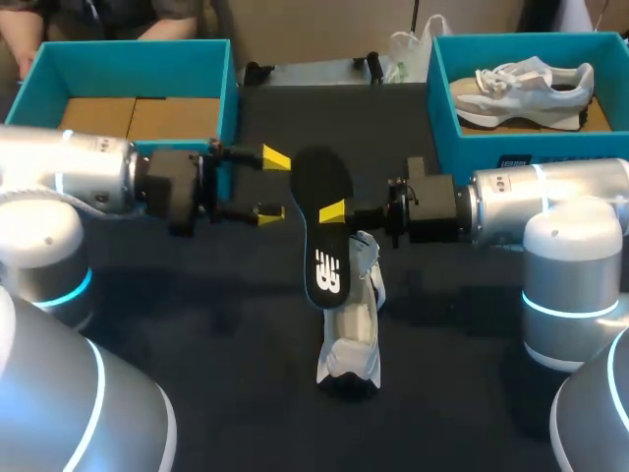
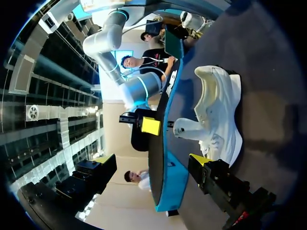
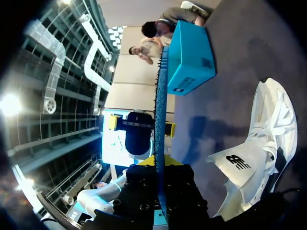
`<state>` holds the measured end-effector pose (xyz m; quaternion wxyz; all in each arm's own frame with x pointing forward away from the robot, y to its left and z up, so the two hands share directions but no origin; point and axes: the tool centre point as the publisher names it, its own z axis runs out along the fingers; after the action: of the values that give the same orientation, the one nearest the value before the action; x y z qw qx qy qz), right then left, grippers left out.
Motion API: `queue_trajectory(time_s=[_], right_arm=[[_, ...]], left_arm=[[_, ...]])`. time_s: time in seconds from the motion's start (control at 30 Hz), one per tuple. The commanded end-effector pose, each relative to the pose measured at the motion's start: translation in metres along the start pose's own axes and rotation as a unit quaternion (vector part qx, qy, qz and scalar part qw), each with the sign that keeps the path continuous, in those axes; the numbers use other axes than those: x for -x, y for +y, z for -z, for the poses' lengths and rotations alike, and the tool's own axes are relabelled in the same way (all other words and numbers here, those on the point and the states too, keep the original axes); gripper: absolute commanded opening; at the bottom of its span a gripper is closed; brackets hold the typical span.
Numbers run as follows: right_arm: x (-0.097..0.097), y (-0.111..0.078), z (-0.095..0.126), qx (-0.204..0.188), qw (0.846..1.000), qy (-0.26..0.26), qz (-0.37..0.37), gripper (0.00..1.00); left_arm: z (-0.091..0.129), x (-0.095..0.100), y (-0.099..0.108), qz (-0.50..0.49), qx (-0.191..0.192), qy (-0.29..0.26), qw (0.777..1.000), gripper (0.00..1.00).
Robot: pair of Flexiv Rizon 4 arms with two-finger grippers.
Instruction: Take the shoe out of the shoebox, open the shoe tongue, remove and reinsert the insole, then place the shoe into the shoebox
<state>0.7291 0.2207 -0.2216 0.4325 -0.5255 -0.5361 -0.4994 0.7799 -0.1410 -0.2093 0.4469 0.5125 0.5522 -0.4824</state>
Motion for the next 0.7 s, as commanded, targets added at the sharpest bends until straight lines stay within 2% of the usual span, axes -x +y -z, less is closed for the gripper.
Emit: queue_trajectory(time_s=[0.03,0.23,0.47,0.5,0.53,0.67,0.7], right_arm=[[-0.001,0.0,-0.002,0.001,1.0,-0.002,-0.001,0.0],[-0.001,0.0,-0.002,0.001,1.0,-0.002,-0.001,0.0],[-0.001,0.0,-0.002,0.001,1.0,-0.002,-0.001,0.0],[-0.001,0.0,-0.002,0.001,1.0,-0.002,-0.001,0.0],[-0.001,0.0,-0.002,0.001,1.0,-0.002,-0.001,0.0],[-0.001,0.0,-0.002,0.001,1.0,-0.002,-0.001,0.0],[-0.001,0.0,-0.002,0.001,1.0,-0.002,-0.001,0.0]], left_arm=[[-0.015,-0.004,-0.001,-0.002,0.008,-0.012,1.0,1.0],[-0.022,-0.002,0.003,-0.007,0.018,-0.018,1.0,1.0],[-0.027,-0.001,0.005,-0.011,0.028,-0.023,0.999,0.81],[-0.027,-0.001,0.005,-0.011,0.03,-0.025,0.999,0.76],[-0.028,-0.001,0.005,-0.013,0.032,-0.026,0.999,0.67],[-0.031,-0.001,0.005,-0.012,0.034,-0.03,0.999,0.58],[-0.031,-0.001,0.005,-0.012,0.035,-0.031,0.999,0.52]])
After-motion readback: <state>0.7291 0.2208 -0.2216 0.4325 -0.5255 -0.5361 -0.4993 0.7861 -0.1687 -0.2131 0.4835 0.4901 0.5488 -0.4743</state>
